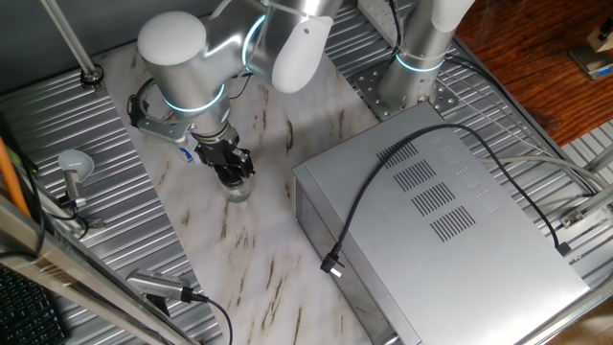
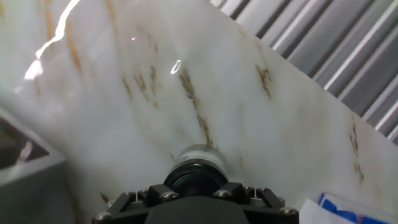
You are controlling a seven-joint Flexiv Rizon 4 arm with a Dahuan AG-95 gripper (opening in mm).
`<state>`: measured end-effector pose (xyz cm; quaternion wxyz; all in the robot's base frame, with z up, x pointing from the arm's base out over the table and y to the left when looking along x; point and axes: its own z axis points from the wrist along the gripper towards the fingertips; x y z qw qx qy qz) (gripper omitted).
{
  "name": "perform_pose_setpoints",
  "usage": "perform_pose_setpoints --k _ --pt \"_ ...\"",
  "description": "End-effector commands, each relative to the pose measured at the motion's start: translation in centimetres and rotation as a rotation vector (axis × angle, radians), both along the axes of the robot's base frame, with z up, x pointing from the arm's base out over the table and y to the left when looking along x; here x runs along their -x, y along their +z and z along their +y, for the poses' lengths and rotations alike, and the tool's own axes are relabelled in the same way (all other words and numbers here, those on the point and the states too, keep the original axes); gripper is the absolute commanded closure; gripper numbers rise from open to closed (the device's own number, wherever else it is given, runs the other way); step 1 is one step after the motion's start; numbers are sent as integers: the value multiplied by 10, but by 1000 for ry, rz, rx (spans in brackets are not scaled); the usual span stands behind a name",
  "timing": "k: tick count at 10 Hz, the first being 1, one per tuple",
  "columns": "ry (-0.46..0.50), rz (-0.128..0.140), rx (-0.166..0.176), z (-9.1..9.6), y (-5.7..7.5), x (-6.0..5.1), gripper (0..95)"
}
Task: Unscrew the lid from the jar
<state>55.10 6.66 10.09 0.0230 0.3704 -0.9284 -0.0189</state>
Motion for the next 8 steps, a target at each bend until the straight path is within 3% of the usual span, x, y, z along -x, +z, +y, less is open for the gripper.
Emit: perform_pose_setpoints --k 1,4,8 --pt "140 -7 2 0 -1 0 380" --pt "214 -5 0 0 -1 0 380" --pt "399 -7 -3 0 -1 0 380"
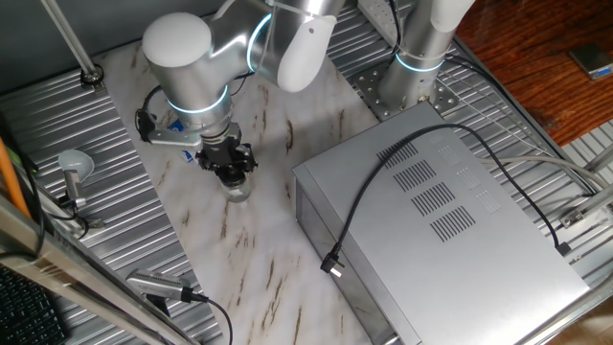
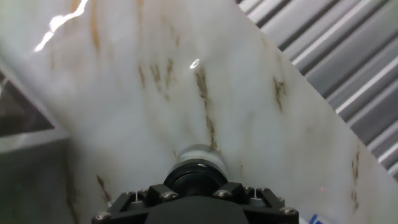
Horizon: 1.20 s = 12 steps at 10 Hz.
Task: Unscrew the lid from the jar
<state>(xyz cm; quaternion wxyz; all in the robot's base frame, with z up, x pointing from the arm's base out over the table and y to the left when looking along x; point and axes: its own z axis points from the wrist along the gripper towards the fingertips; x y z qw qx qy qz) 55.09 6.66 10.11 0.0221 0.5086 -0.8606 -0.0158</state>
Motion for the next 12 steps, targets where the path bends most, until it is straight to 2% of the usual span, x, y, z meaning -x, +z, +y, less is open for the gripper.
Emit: perform_pose_setpoints --k 1,4,8,9,12 --pt "119 0 2 0 -1 0 380" --pt "180 -3 11 0 -1 0 380" --pt "172 -2 14 0 -1 0 380" --pt "168 -2 12 0 -1 0 190" --pt "141 3 13 0 -1 0 190"
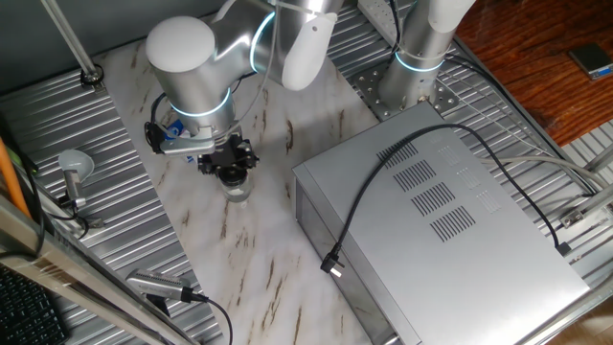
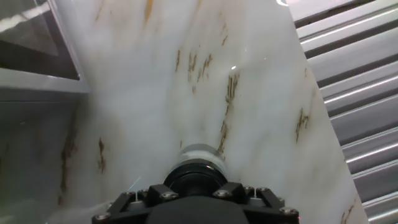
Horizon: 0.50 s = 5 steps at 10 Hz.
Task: Unscrew the lid from the jar
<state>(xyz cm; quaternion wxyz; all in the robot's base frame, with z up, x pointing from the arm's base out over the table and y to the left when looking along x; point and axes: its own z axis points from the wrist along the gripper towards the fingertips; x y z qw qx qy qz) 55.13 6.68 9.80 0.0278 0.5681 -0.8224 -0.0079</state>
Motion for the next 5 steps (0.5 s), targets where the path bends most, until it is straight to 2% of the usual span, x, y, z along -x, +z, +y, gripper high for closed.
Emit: perform_pose_setpoints --k 1,2,5 --pt "-11 4 0 0 2 1 190" --pt "-32 9 1 0 2 1 190" --pt "-182 49 2 0 2 1 190"
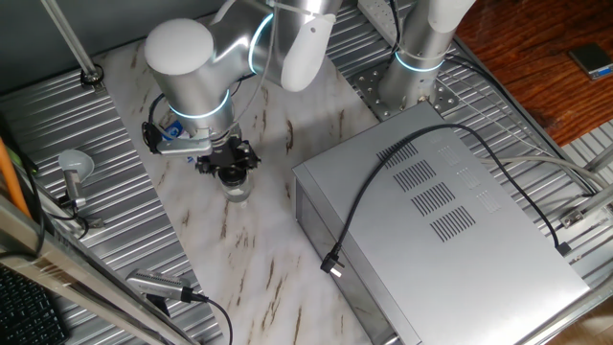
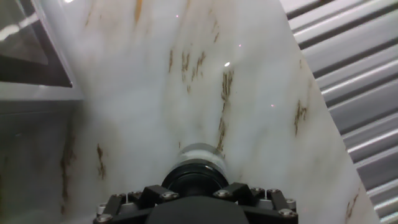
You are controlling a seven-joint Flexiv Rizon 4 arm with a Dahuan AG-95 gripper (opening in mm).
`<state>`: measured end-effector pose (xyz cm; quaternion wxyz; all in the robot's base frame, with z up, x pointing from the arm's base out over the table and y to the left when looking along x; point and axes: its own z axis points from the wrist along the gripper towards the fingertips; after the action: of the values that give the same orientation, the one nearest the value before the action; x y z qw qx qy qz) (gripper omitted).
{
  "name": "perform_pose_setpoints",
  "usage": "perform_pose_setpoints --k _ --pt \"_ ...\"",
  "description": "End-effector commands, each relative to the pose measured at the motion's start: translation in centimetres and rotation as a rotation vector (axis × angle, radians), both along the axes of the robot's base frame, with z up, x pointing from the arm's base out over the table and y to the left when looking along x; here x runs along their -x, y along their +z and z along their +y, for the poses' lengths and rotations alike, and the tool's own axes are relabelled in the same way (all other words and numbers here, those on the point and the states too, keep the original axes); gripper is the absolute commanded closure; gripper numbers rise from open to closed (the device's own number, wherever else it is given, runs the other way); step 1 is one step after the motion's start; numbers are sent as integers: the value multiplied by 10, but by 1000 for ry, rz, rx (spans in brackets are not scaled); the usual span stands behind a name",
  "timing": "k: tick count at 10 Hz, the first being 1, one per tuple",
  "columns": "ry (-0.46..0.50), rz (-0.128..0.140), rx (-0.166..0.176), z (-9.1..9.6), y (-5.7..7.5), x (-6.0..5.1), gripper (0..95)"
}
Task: Unscrew the lid from the jar
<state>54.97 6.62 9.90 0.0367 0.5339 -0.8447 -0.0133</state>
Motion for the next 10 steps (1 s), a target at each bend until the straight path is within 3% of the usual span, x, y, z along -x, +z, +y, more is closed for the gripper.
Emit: perform_pose_setpoints --k 1,5,10 --pt "-143 32 -3 0 1 -1 190" --pt "-275 34 4 0 3 -1 190" --pt "-550 37 18 0 4 0 190"
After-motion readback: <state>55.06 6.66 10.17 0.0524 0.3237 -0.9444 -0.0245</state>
